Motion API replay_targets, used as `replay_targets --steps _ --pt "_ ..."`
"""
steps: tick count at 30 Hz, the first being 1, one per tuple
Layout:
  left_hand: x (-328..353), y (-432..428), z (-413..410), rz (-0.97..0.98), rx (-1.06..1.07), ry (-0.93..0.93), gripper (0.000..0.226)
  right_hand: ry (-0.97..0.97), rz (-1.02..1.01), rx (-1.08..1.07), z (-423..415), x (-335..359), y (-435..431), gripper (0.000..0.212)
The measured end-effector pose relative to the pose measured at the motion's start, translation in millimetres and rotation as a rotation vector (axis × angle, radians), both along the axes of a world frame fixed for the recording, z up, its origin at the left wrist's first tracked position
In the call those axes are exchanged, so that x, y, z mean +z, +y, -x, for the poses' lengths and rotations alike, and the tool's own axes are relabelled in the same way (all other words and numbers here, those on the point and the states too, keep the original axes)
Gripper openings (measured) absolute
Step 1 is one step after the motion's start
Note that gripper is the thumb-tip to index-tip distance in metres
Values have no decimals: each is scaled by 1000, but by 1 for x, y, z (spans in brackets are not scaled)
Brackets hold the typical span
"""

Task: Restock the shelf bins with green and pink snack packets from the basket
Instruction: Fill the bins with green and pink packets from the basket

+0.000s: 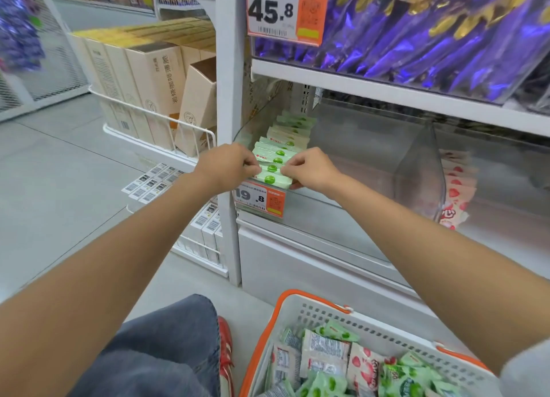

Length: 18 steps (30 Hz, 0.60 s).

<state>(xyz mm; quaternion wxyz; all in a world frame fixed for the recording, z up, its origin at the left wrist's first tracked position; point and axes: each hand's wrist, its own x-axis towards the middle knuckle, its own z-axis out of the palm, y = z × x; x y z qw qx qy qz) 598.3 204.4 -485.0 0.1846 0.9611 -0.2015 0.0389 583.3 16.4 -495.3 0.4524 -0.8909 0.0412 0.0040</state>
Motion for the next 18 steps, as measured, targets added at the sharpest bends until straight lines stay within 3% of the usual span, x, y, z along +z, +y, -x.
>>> replay_targets --steps 3,5,8,11,13,16,18 --pt "-14 1 10 261 90 -115 16 231 -129 -112 1 8 -4 35" --pt "-24 2 18 358 133 -196 7 449 -291 -35 2 10 -1 44" --pt "-36 1 21 404 139 -229 3 557 -577 24 5 9 17 28" --pt "-40 -1 23 428 141 -234 9 493 -553 -17 7 10 24 25" --pt "-38 -4 27 435 158 -247 16 406 -385 -41 13 9 18 28" --pt "-30 -16 43 436 125 -253 9 -8 55 -115 30 6 1 23" --pt "-27 -30 58 441 59 -168 3 -231 220 -146 54 4 -11 19"
